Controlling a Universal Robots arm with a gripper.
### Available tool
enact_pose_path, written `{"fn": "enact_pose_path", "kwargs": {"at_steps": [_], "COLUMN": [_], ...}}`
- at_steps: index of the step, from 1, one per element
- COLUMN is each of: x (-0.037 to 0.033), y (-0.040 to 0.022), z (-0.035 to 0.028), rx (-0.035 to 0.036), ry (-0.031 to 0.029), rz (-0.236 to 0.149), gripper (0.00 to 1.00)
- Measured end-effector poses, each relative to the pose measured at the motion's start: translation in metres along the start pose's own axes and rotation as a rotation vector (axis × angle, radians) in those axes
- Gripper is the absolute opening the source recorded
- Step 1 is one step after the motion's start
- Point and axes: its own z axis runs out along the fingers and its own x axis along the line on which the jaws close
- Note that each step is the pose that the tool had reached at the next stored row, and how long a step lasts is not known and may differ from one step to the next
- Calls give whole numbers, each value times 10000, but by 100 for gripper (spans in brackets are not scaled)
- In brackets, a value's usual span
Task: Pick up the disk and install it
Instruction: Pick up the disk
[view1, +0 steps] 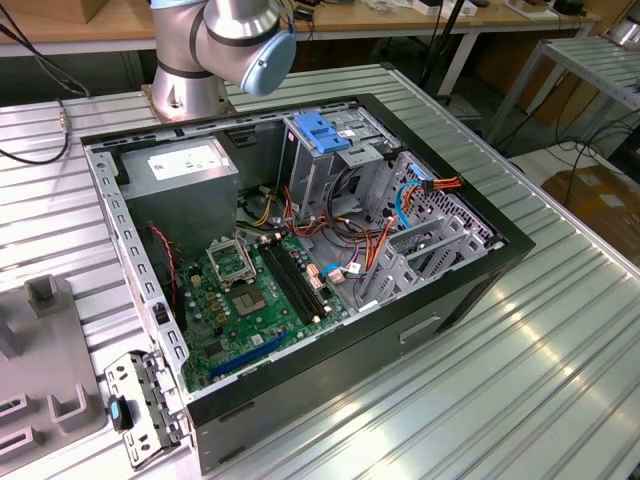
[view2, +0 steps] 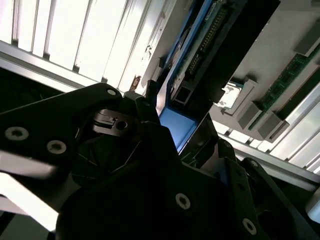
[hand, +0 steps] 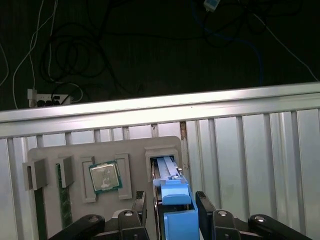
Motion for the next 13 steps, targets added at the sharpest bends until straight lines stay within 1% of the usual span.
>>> {"fn": "enact_pose_path", "kwargs": {"at_steps": [2, 13], "x": [-21, -43], "y": [2, 4], "z": [1, 14], "rx": [0, -3], "ry": [0, 2], "rz": [0, -1], "gripper": [51, 51]}}
